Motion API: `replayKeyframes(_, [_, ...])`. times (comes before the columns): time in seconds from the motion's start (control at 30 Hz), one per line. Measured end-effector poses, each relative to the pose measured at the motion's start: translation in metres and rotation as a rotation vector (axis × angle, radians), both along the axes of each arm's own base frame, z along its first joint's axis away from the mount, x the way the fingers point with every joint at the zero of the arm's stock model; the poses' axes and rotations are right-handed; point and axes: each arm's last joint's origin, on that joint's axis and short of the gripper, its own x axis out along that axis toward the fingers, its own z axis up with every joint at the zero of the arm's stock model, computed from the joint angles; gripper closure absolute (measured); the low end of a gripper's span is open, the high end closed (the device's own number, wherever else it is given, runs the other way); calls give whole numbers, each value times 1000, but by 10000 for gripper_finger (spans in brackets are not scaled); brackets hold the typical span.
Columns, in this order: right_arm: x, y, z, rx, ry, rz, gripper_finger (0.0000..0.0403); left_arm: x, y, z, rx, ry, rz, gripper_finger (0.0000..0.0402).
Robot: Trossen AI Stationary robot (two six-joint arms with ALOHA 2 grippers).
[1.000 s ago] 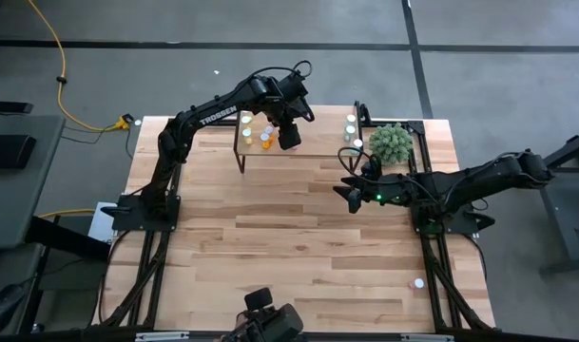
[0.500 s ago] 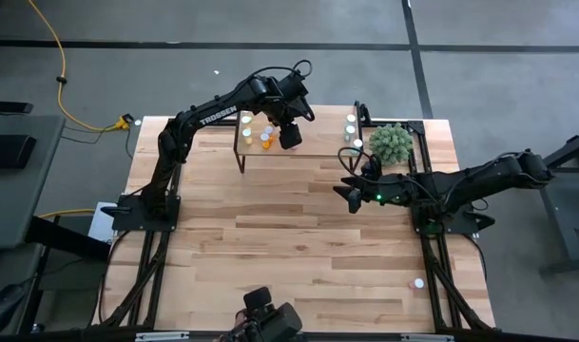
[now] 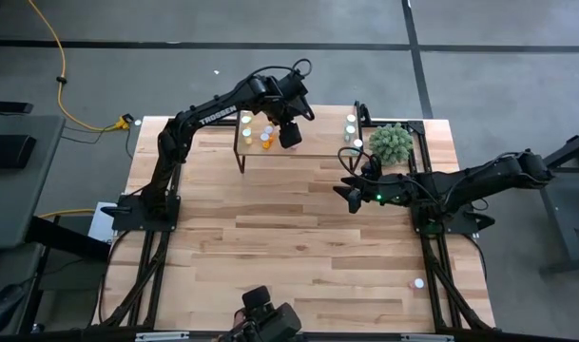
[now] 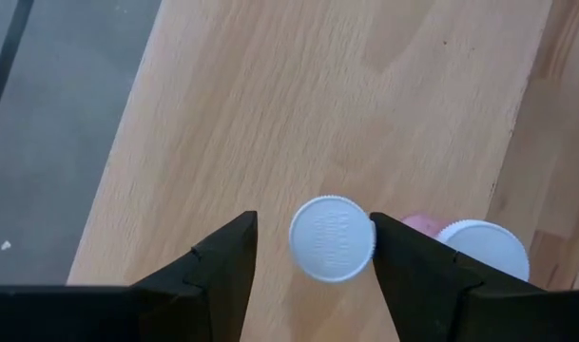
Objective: Pick and place medicine bottles onto shelf by color
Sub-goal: Put the left pink pill bottle aligned with the other pink bottle on the shelf, then put the pink pill bottle aligned with the other pink bottles on the shelf
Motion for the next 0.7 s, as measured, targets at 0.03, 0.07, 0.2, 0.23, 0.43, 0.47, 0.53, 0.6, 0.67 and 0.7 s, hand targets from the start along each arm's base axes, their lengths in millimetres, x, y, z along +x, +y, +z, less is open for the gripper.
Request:
replayKeyframes(0.03, [0,0,0,0,0,0,167,0,0,1,1,-1,0,208])
replayKeyframes(0.07, [0,0,0,0,0,-1,167,0,0,2,3,-4,0,208])
replayKeyframes(0.2, [0,0,0,-2,0,-4,167,-1,1,12,22,-31,1,208])
replayKeyframes(0.23, [0,0,0,-2,0,-4,167,-1,1,15,28,-40,0,208])
replayKeyframes(0.43, [0,0,0,-4,-1,-9,167,-3,0,36,70,-102,3,208])
replayKeyframes(0.47, [0,0,0,-5,-1,-9,167,-3,-1,40,77,-114,4,208])
replayKeyframes(0.53, [0,0,0,-5,-1,-10,167,-5,-2,46,88,-144,12,208])
replayKeyframes(0.6, [0,0,0,-5,-1,-10,167,-7,-4,52,79,-170,13,208])
replayKeyframes(0.67, [0,0,0,-5,-1,-10,167,-10,-9,61,65,-208,11,208])
replayKeyframes(0.7, [0,0,0,-5,-1,-10,167,-12,-11,65,52,-230,14,208])
